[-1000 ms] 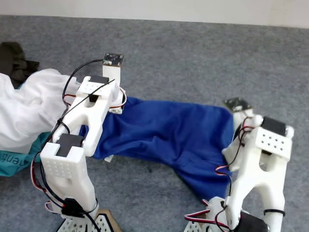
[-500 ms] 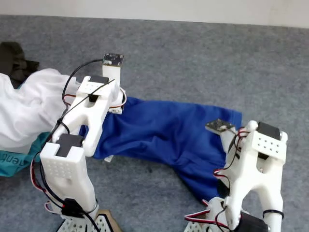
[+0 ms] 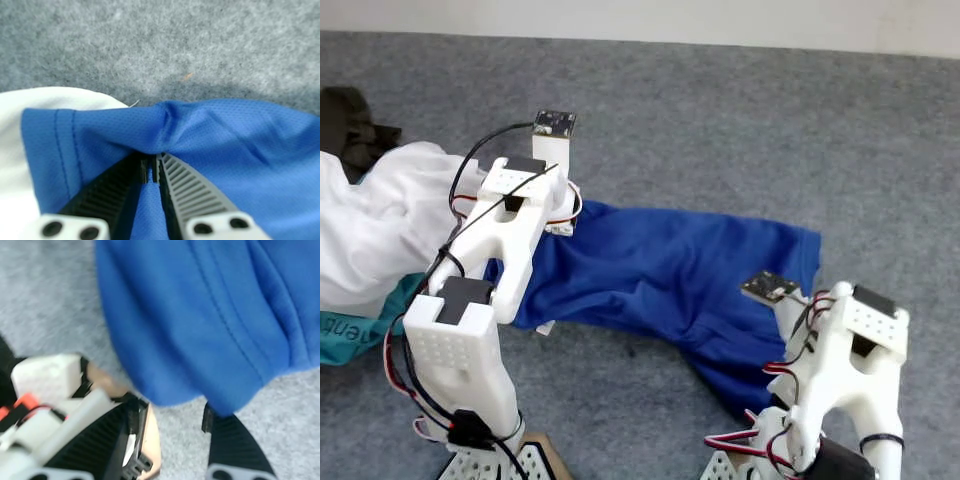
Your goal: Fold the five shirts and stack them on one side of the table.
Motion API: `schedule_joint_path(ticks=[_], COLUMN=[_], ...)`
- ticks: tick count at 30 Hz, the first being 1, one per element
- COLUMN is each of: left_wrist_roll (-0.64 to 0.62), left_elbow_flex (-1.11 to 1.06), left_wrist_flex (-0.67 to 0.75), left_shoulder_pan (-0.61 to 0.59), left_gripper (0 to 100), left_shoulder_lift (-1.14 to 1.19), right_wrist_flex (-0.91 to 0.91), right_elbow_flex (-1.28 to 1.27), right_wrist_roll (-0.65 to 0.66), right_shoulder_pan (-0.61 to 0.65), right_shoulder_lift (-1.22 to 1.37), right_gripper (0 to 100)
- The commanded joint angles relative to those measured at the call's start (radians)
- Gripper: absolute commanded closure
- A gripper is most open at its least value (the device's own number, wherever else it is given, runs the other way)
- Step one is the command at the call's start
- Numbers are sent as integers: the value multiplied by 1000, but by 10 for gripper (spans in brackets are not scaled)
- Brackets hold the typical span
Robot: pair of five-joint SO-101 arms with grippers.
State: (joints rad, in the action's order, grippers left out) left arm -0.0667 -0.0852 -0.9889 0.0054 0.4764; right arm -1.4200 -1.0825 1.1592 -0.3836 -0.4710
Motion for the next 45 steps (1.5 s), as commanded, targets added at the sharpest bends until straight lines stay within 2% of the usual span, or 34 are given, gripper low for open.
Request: schedule_joint_path(ticks=[1, 6, 10, 15, 18, 29, 33, 38, 45], left_wrist_roll=[-9, -11, -11, -11, -11, -11, -11, -11, -11], left_elbow_flex=[27, 27, 25, 25, 25, 25, 25, 25, 25], left_wrist_flex=[26, 26, 26, 26, 26, 26, 26, 26, 26], left_shoulder_pan=[-21, -21, -21, -21, -21, -21, -22, -22, -22], left_gripper=[937, 937, 937, 937, 937, 937, 937, 937, 937], left_shoulder_lift=[8, 8, 8, 8, 8, 8, 8, 8, 8], right_wrist_flex=[128, 182, 185, 176, 186, 176, 150, 165, 315], right_elbow_flex=[-93, -140, -133, -117, -117, -77, 8, 166, 338], right_wrist_roll=[-54, -55, -55, -60, -143, -359, -419, -505, -638], right_shoulder_pan=[19, 65, 67, 67, 68, 67, 68, 117, 154], right_shoulder_lift=[-10, -10, -18, -159, -268, -556, -515, -295, -56], right_gripper=[790, 854, 857, 891, 998, 993, 993, 993, 993])
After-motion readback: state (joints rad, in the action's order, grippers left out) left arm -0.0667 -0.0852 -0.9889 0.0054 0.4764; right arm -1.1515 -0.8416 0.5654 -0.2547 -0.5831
